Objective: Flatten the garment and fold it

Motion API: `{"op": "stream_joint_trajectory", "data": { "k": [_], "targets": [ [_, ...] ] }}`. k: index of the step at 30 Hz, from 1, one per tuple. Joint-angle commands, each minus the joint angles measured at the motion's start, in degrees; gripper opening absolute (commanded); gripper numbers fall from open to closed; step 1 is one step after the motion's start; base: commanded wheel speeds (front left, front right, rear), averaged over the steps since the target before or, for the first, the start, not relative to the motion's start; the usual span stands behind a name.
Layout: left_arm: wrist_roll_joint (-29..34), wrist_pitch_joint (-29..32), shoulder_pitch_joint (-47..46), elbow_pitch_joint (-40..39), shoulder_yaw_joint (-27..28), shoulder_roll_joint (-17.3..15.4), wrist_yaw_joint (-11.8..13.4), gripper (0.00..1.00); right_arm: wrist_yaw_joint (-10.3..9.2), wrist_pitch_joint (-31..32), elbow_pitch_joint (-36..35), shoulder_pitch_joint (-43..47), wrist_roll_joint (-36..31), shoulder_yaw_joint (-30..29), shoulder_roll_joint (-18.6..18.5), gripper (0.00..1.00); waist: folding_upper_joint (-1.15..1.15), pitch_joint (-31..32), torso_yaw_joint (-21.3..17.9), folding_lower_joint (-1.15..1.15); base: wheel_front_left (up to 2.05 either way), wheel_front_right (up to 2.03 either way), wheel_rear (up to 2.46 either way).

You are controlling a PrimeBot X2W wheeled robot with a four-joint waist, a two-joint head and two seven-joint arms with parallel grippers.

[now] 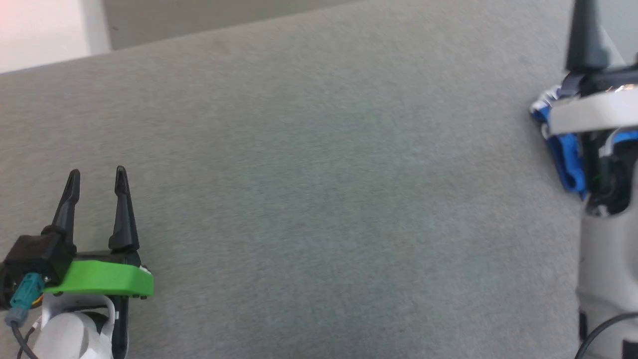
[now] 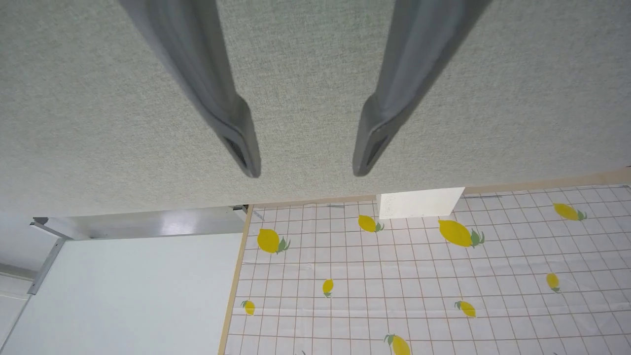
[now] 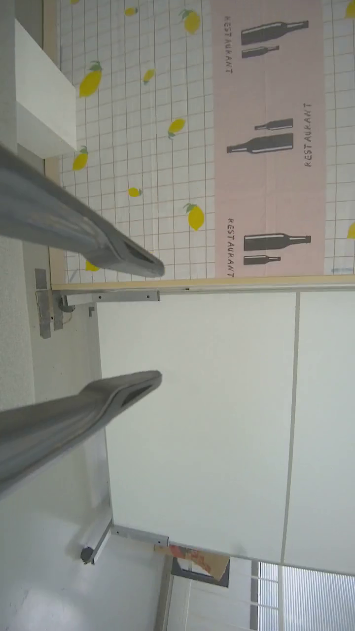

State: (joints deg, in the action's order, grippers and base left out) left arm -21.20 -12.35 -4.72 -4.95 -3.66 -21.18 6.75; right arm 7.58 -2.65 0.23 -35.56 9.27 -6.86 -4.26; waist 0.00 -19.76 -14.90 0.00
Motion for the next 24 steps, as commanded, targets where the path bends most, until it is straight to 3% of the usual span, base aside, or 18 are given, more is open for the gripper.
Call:
{"op": "stream_joint_trajectory", "data": {
  "k": [1, 10, 17, 24],
  "targets": [
    [-0.55, -0.72, -0.61, 0.70, 0.03, 0.36, 0.51, 1.00, -0.09, -0.85, -0.71, 1.98, 0.81, 1.05, 0.82, 1.00, 0.00, 6.06, 6.14, 0.00, 0.00, 0.00, 0.00],
    [-0.56, -2.04, -1.67, 3.16, 0.18, 3.13, 1.58, 1.00, -0.09, -7.45, 2.69, 10.37, 7.69, 2.96, 1.36, 1.00, 0.00, 11.05, 12.46, 0.00, 0.00, 0.00, 0.00],
    [-0.38, -2.48, -2.28, 5.36, -0.38, 5.94, 1.64, 1.00, -0.09, -11.59, 7.61, 16.86, 6.22, 2.17, 1.37, 1.00, 0.00, 13.01, 15.80, 0.00, 0.00, 0.00, 0.00],
    [1.48, -2.62, -1.86, 6.79, -0.33, 8.39, 1.33, 1.00, -0.09, -12.29, 8.49, 23.03, 2.86, 3.68, 1.37, 1.00, 0.00, 13.50, 16.24, 0.00, 0.00, 0.00, 0.00]
  ]
}}
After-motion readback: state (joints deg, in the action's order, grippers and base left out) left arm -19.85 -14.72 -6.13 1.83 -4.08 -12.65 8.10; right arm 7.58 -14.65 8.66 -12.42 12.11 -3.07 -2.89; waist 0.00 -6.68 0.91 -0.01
